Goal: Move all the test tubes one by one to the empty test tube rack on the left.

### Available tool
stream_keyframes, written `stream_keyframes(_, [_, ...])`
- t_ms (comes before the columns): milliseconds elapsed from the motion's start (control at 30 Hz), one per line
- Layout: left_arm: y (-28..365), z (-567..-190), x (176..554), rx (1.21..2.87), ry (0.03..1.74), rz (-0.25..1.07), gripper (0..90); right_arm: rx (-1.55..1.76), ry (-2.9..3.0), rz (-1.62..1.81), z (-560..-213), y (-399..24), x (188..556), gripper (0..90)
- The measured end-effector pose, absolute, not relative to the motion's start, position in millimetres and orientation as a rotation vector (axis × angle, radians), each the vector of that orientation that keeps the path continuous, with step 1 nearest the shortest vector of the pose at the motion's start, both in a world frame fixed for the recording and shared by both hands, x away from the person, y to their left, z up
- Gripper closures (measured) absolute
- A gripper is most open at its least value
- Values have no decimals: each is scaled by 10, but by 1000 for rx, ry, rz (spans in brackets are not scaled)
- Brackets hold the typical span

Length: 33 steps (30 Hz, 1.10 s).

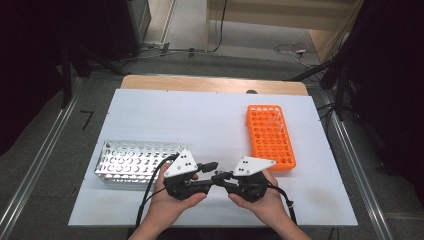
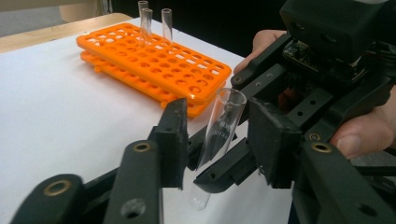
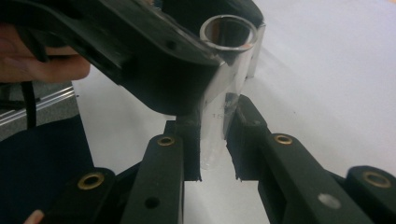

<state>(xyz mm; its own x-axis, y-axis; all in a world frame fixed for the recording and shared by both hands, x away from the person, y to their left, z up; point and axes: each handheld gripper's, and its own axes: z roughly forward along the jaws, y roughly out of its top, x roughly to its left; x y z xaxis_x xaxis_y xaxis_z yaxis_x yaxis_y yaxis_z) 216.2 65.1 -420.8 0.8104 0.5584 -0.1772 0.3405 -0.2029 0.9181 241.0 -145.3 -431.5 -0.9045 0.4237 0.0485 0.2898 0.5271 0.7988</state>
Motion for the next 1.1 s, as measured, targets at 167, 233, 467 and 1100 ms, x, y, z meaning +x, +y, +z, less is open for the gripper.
stream_keyframes(167, [616, -4214, 2153, 1826, 675, 230, 673, 603, 2622, 1330, -4300, -1427, 2386, 733])
stream_keyframes(233, [604, -4217, 2149, 1828, 672, 233, 700, 595, 2624, 1332, -4295, -1419, 2379, 733])
stream_keyframes(467, [596, -4216, 2140, 1831, 672, 254, 730, 594, 2631, 1335, -4294, -1415, 2380, 733])
stream_keyframes(1100, [719, -4150, 2169, 1802, 714, 311, 757, 663, 2589, 1379, -4286, -1508, 2446, 108])
